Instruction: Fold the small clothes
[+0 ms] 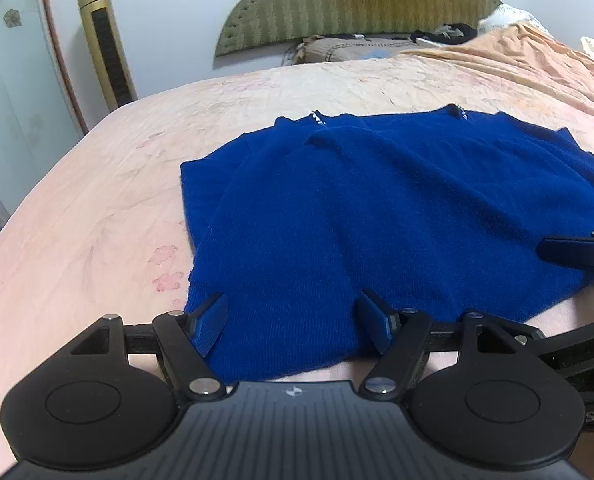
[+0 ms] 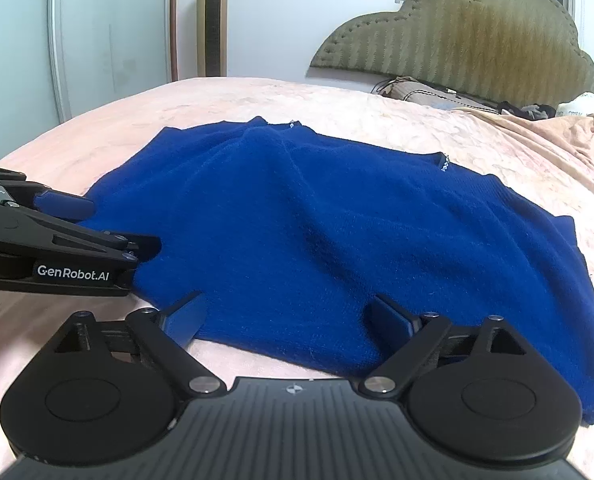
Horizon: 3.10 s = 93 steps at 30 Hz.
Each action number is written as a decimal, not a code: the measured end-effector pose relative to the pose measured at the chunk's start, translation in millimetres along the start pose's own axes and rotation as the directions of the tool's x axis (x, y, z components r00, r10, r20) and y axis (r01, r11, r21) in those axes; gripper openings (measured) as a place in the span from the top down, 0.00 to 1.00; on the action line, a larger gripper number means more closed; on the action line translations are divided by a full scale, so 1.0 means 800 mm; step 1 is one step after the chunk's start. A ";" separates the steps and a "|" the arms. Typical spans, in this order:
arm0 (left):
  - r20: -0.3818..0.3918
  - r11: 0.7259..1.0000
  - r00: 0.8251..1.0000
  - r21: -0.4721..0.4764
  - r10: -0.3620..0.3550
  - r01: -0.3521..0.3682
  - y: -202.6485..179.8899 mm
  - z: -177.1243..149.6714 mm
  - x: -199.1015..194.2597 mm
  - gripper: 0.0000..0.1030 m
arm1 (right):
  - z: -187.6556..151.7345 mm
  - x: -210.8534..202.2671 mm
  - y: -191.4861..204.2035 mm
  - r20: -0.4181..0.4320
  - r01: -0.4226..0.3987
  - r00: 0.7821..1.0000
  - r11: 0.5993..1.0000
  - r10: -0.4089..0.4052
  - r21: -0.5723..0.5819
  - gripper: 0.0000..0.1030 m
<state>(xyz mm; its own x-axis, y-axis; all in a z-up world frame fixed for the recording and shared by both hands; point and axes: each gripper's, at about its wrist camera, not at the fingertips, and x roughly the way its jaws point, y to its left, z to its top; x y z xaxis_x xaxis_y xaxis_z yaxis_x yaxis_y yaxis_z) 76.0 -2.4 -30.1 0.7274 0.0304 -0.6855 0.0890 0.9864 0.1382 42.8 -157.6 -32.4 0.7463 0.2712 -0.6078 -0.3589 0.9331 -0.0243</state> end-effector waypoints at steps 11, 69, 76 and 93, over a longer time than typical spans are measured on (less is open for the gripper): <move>0.001 0.985 1.000 -0.171 0.029 -0.028 0.105 0.052 0.021 0.30 | 0.013 -0.018 0.027 0.069 0.033 0.997 0.994 -0.026 -0.108 0.14; -0.013 0.699 0.830 -0.546 -0.558 0.461 0.144 0.146 0.229 0.87 | 0.022 0.076 0.210 0.237 0.234 0.967 0.703 -0.095 -0.672 0.86; -0.049 0.844 0.926 -0.431 -0.375 0.320 0.114 0.166 0.179 0.88 | 0.032 0.050 0.186 0.221 0.169 0.974 0.788 -0.043 -0.592 0.94; -0.035 0.971 0.985 -0.179 -0.169 0.160 -0.007 0.224 0.087 0.88 | 0.018 -0.063 0.081 0.319 0.228 0.941 0.905 -0.110 -0.359 0.95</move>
<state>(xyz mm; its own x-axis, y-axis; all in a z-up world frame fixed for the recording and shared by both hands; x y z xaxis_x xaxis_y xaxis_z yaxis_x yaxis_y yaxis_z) 248.0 -34.6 49.2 0.6778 -0.1308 -0.7235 0.0812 0.9913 -0.1033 -10.0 -107.0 8.4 0.9209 0.2275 -0.3166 -0.3562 0.8214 -0.4455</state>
